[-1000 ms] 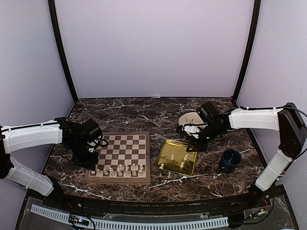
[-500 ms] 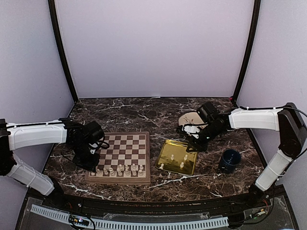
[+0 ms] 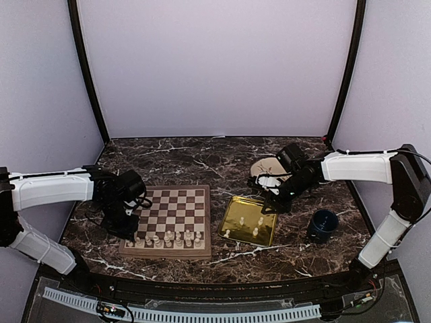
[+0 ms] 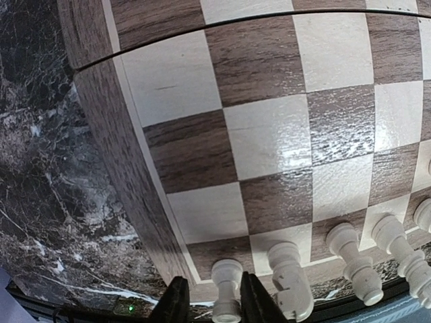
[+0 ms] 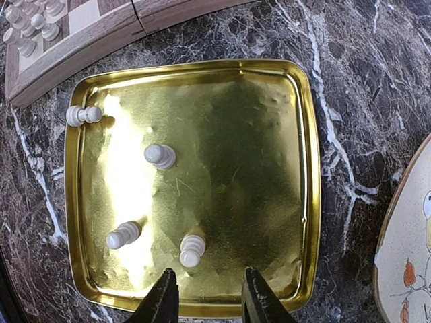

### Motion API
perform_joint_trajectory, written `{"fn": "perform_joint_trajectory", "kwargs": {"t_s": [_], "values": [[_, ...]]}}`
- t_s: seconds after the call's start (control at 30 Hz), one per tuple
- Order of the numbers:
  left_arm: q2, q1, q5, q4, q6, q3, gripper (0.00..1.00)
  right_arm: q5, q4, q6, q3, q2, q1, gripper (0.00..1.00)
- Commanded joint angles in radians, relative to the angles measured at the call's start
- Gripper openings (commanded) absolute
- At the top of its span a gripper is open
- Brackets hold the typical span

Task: Set up the chess pieces on the board
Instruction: Place the rook at a1, then pick up the pawn from the storage box.

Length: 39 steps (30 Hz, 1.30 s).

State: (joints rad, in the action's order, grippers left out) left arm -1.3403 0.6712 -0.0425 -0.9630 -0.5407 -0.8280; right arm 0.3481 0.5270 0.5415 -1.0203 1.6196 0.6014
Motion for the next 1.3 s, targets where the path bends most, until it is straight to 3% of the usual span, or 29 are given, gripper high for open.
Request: {"fn": "perform_joint_trajectory", "kwargs": {"t_s": [0.0, 0.17, 0.3, 0.47, 0.73, 0.9, 1.07, 1.27], "values": [[0.043, -0.005, -0.061, -0.087, -0.009, -0.053, 0.29, 0.022, 0.022, 0.005, -0.035, -0.005, -0.002, 0.33], [0.068, -0.005, -0.156, -0.089, 0.064, -0.195, 0.32, 0.037, 0.07, 0.01, -0.079, -0.017, -0.002, 0.34], [0.027, -0.003, -0.105, 0.038, 0.208, -0.298, 0.33, 0.039, 0.101, 0.018, -0.093, -0.075, -0.002, 0.34], [-0.066, 0.039, 0.011, 0.213, 0.355, -0.398, 0.32, 0.001, 0.15, 0.027, -0.112, -0.034, 0.003, 0.36], [-0.224, 0.096, 0.077, 0.469, 0.388, -0.503, 0.34, -0.038, 0.148, 0.008, -0.115, 0.097, 0.046, 0.36], [-0.282, 0.083, 0.062, 0.483, 0.464, -0.574, 0.37, -0.081, 0.132, -0.007, -0.125, 0.159, 0.074, 0.35], [-0.328, 0.072, 0.061, 0.445, 0.518, -0.661, 0.37, -0.089, 0.149, -0.015, -0.172, 0.217, 0.084, 0.27], [-0.302, 0.07, 0.068, 0.463, 0.501, -0.608, 0.37, -0.086, 0.182, -0.013, -0.187, 0.214, 0.086, 0.09]]}}
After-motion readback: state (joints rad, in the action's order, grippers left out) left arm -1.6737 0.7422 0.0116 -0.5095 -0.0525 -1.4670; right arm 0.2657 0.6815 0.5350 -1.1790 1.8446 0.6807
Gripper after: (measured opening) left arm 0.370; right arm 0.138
